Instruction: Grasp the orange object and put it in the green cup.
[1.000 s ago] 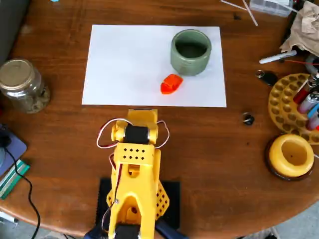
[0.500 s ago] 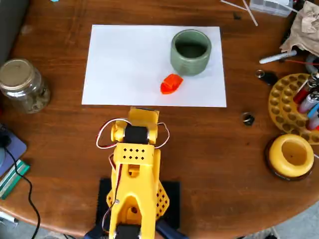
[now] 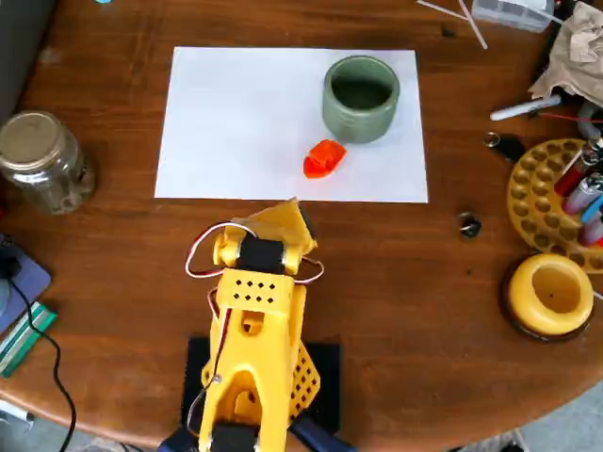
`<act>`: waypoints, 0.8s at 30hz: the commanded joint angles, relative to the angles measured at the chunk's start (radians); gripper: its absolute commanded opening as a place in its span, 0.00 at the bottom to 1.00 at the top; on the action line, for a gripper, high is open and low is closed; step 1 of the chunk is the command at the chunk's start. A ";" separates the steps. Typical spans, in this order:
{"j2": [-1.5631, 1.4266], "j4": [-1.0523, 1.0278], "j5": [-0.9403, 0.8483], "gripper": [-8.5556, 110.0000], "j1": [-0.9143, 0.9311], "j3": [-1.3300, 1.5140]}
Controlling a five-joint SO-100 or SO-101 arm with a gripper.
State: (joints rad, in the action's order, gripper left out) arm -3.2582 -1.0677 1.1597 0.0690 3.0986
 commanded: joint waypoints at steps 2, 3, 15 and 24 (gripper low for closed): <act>-0.002 0.046 0.291 0.07 0.011 0.000; -0.002 0.063 0.342 0.07 0.014 0.000; 0.126 0.324 0.463 0.07 0.107 0.000; 0.394 0.569 0.451 0.07 0.103 0.000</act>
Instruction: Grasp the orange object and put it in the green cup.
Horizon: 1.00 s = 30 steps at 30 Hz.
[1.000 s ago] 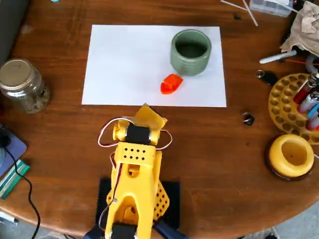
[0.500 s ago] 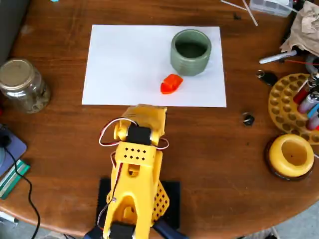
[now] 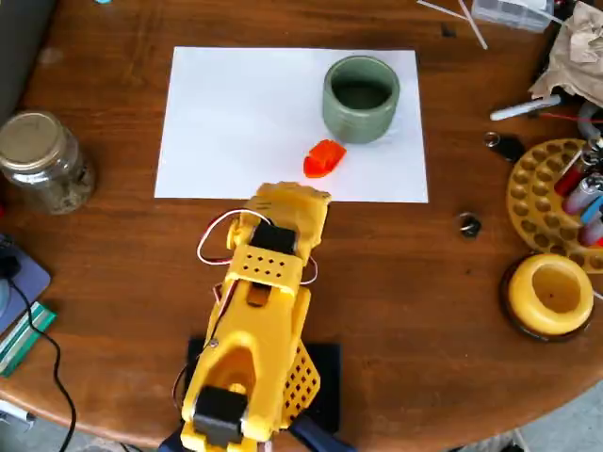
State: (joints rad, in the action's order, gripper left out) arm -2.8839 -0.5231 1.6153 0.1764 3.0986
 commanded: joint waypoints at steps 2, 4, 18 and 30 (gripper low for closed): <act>0.021 0.028 -0.005 0.07 -0.005 0.000; 0.043 0.058 -0.003 0.07 0.000 0.000; 0.181 0.267 0.005 0.10 0.031 -0.009; 0.500 0.503 0.005 0.24 0.015 -0.091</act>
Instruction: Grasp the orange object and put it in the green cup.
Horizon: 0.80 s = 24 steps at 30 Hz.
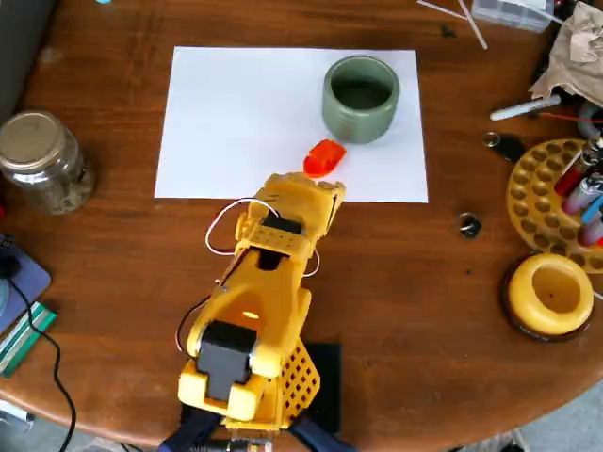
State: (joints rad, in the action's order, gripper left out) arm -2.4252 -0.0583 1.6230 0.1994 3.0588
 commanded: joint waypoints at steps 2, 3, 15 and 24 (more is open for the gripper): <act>0.072 0.067 -0.003 0.25 -0.009 -0.057; 0.081 0.069 -0.003 0.25 -0.011 -0.063; 0.127 0.072 0.083 0.31 -0.072 -0.133; 0.313 0.178 0.084 0.31 -0.075 -0.212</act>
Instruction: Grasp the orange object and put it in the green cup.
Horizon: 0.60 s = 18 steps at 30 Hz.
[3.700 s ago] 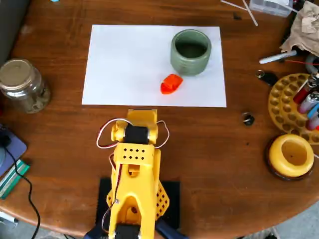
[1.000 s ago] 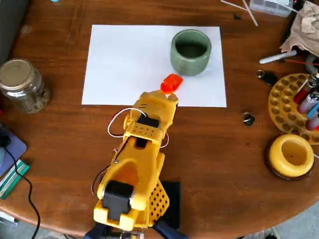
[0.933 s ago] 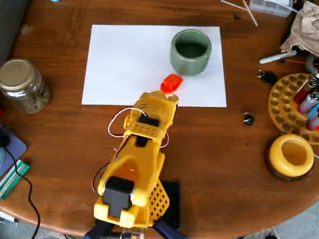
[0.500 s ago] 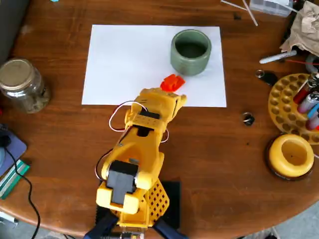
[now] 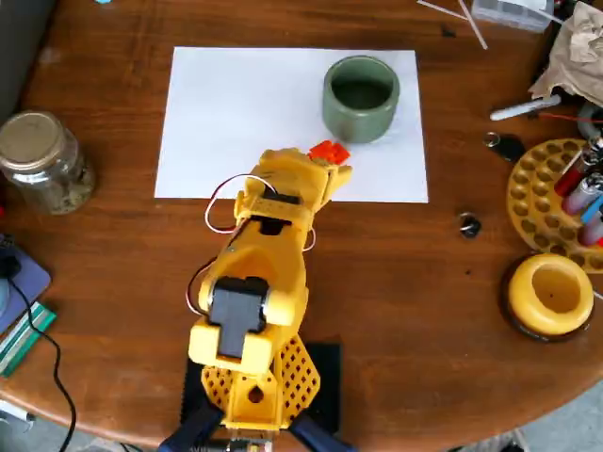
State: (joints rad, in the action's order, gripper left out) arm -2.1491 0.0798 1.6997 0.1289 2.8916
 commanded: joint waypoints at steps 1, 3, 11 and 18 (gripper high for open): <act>0.052 0.040 0.008 0.31 -0.005 -0.055; 0.077 0.044 0.008 0.31 -0.005 -0.072; 0.156 0.091 0.008 0.31 -0.005 -0.112; 0.207 0.115 0.008 0.27 0.000 -0.137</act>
State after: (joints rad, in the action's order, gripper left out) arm -1.9482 0.1795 1.6997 0.1289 2.7949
